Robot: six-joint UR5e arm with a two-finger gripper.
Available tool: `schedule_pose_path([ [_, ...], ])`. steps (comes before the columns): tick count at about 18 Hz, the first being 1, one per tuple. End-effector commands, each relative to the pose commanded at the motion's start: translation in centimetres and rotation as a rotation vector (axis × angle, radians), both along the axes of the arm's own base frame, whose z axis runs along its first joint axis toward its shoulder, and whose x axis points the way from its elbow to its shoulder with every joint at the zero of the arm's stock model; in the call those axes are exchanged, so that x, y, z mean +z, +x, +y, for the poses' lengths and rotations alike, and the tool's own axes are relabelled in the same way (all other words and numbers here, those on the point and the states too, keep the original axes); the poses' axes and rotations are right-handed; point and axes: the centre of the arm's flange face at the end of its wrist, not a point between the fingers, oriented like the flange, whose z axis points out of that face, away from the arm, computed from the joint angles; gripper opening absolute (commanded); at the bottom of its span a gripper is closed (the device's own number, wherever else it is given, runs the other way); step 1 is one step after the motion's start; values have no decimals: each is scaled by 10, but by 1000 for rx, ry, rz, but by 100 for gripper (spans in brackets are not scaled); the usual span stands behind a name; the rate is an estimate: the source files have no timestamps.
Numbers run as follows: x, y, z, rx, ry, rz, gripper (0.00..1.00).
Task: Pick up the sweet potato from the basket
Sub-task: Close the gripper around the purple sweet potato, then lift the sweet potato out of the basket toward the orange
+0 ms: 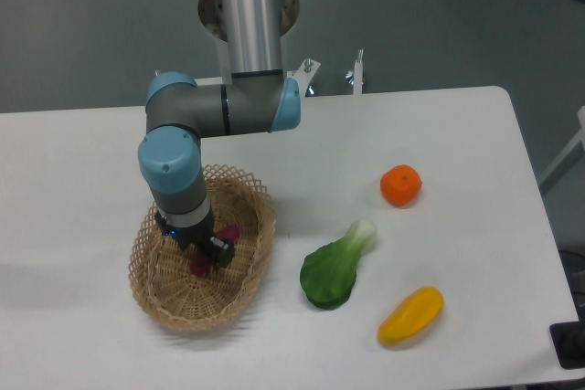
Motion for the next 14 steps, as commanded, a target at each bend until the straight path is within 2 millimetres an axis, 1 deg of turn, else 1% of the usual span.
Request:
schedule_pose_path([
  [6,8,1,-1,0,11,6,28],
  [9,18,0,-1,-6,27,14,26],
  [10,25,-1,1,-18,39,24,26],
  [11,37,-4,4,-33,59,38,26],
  [13,68,-15,12,-62,107,77,26],
  [14,87,-27,14,-63,130,97,26],
])
